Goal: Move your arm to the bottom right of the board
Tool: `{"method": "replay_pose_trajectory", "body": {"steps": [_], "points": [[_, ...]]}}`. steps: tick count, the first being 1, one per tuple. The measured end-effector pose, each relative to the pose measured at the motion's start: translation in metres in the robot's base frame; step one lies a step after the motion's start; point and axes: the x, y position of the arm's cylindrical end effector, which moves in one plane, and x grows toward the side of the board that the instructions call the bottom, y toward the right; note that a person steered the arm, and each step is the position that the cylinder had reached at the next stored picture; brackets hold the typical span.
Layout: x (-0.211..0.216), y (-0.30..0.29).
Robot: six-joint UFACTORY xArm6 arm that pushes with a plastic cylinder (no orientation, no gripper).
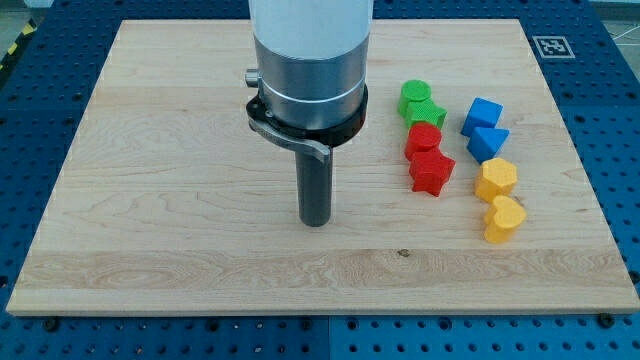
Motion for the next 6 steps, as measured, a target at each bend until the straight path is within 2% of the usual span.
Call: {"method": "replay_pose_trajectory", "body": {"steps": [2, 3, 4, 6], "points": [[0.015, -0.004], [0.039, 0.047], [0.039, 0.047], [0.071, 0.187]]}}
